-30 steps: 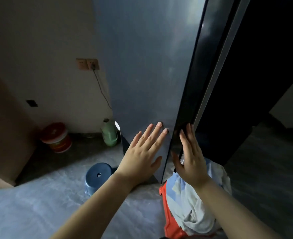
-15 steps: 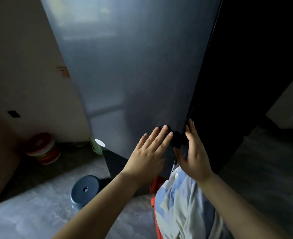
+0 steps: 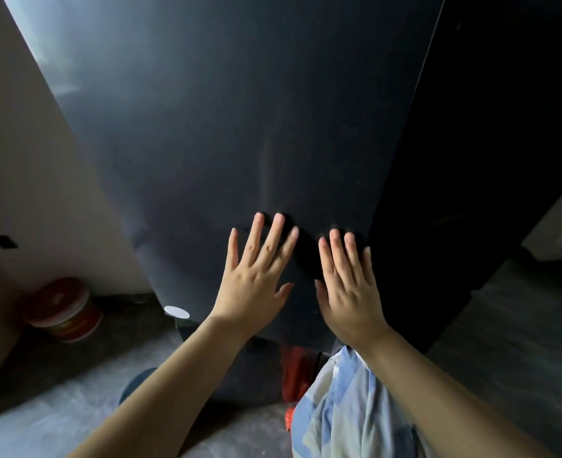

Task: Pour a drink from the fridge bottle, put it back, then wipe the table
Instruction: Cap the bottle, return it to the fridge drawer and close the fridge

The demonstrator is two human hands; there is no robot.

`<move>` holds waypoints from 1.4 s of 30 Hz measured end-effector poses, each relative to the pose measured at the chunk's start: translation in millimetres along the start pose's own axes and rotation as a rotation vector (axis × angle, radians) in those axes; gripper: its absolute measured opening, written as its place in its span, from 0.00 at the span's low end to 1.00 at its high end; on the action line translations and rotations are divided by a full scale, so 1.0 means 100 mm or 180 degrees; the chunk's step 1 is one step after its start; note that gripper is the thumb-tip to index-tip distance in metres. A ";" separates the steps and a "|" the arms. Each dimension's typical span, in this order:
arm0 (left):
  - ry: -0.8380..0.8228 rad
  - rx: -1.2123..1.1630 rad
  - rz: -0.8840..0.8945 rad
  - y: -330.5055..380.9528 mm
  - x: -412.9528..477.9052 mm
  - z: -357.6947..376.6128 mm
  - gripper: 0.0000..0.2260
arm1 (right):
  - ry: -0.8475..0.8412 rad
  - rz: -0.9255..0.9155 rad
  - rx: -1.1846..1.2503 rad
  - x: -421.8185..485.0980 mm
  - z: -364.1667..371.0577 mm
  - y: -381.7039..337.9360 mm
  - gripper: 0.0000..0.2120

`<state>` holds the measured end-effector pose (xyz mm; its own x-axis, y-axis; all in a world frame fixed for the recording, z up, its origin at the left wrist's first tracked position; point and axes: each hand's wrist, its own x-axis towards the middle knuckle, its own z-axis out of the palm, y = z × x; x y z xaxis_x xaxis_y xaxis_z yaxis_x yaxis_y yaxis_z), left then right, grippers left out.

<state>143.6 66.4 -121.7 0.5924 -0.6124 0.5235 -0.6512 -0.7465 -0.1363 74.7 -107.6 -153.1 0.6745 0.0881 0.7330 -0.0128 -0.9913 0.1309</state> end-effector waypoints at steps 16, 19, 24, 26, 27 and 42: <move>0.0586 0.0079 0.0164 -0.16 0.69 0.61 0.31 | -0.0482 0.0250 -0.0126 0.57 0.55 0.41 0.33; 0.0605 0.0066 0.0140 -0.14 0.78 0.74 0.34 | -0.0491 0.0257 -0.0095 0.61 0.67 0.48 0.34; 0.0716 0.0109 0.0178 -0.16 0.79 0.80 0.37 | -0.0443 0.0306 -0.0040 0.61 0.70 0.47 0.36; 0.0650 0.0106 0.0198 -0.16 0.78 0.78 0.36 | -0.0468 0.0356 -0.0005 0.61 0.68 0.45 0.36; 0.0612 0.0108 0.0201 -0.16 0.78 0.76 0.36 | -0.0505 0.0381 0.0015 0.61 0.67 0.44 0.36; -0.1204 -0.0918 -0.0735 -0.08 0.42 -0.23 0.30 | -0.1090 0.0336 0.0647 0.70 -0.07 0.28 0.33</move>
<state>162.6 53.1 -79.5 0.8309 -0.5314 0.1652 -0.5561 -0.8038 0.2115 116.3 -128.2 -93.0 0.8845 -0.0188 0.4662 0.0278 -0.9953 -0.0930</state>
